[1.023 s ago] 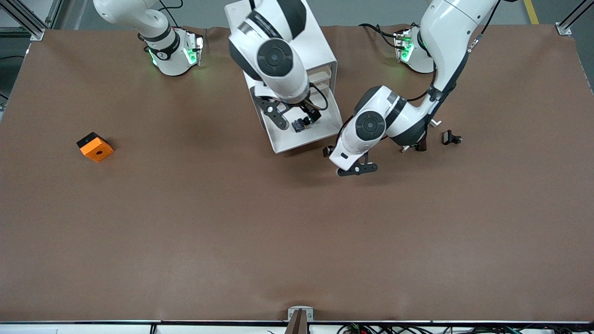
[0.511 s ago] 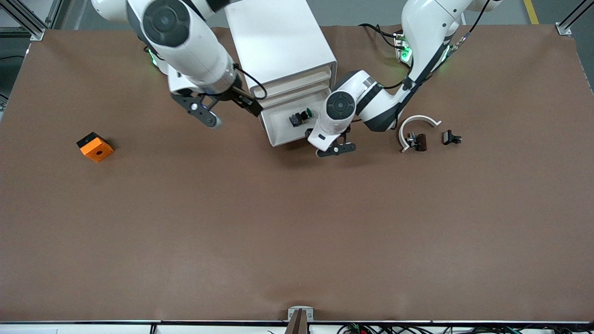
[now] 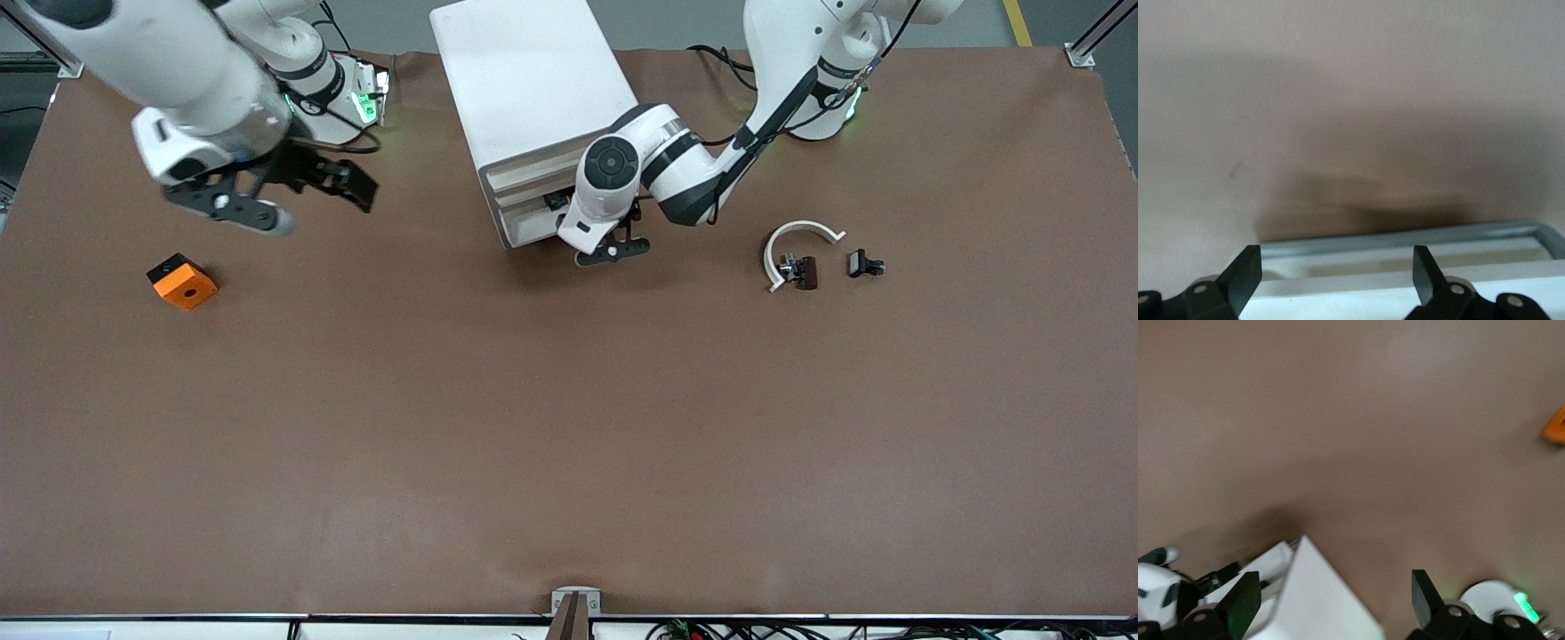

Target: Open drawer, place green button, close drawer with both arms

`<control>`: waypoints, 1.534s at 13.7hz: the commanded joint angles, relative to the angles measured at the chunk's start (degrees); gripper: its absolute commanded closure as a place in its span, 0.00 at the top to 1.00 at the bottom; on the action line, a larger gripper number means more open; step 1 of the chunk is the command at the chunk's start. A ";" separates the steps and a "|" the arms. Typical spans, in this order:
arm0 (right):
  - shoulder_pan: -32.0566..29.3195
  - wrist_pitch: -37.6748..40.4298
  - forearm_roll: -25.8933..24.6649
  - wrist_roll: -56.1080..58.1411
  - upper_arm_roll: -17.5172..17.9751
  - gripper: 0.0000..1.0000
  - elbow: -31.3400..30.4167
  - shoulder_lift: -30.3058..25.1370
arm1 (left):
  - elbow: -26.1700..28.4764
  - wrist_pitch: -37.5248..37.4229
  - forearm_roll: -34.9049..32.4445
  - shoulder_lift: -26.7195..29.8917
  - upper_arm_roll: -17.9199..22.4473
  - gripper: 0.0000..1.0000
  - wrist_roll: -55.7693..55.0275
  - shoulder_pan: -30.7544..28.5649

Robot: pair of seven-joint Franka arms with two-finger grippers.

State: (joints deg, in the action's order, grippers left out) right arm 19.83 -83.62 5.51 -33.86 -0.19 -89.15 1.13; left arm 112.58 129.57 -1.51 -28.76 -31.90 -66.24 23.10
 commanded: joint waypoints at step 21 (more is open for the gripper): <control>-23.25 -3.48 -6.21 33.86 1.25 1.00 -2.96 -3.50 | -17.39 -4.75 -11.14 2.12 0.17 1.00 10.59 -33.27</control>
State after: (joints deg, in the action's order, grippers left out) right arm -2.35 -87.81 0.45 0.39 -0.16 -92.90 -1.43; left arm 95.88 127.52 -11.77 -28.57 -31.08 -57.87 -7.47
